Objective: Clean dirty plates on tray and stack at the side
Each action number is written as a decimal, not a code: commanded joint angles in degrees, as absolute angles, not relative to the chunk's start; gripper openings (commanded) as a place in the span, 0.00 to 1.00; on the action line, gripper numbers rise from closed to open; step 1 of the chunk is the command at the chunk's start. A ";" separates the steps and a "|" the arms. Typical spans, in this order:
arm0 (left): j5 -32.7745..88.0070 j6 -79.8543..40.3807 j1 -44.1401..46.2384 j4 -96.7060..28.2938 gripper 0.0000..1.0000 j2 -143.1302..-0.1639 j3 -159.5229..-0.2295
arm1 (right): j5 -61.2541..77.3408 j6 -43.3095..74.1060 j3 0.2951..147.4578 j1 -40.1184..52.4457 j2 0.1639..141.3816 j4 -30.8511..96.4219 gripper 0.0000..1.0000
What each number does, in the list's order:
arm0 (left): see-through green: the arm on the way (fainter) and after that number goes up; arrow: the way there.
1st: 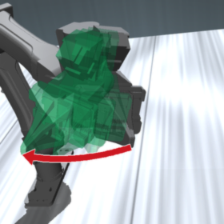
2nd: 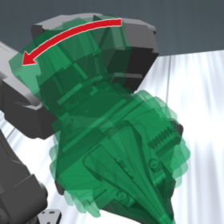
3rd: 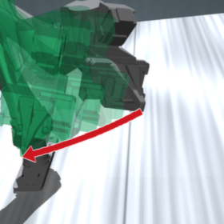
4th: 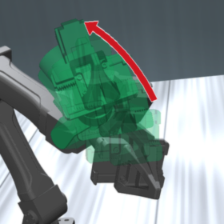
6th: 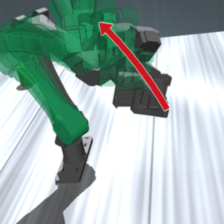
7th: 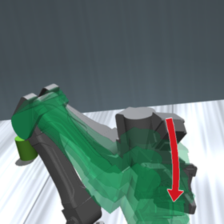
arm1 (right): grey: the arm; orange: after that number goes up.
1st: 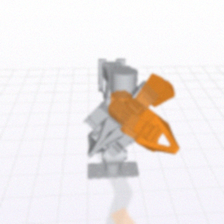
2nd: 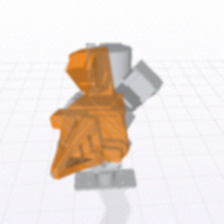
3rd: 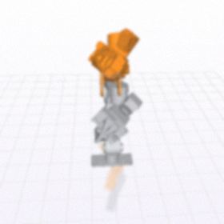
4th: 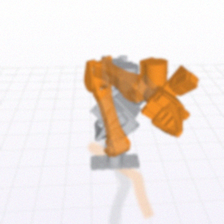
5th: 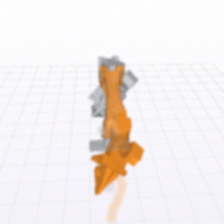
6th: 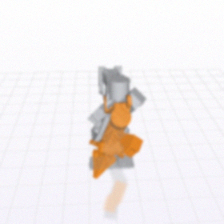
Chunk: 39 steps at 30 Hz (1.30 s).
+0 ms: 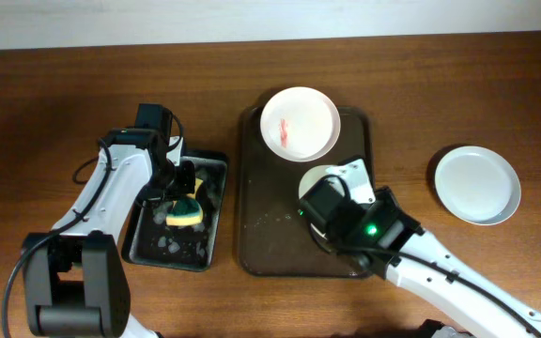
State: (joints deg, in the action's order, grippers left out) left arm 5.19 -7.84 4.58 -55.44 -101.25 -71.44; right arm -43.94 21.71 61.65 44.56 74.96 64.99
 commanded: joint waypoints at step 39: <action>12.47 -6.74 4.23 -62.70 1.00 -83.50 -76.86 | -65.41 19.99 71.57 51.22 74.96 70.48 0.04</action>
State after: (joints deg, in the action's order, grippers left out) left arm 11.66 -7.07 4.58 -62.81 -83.53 -76.40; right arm -61.93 17.82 70.39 51.66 74.63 69.06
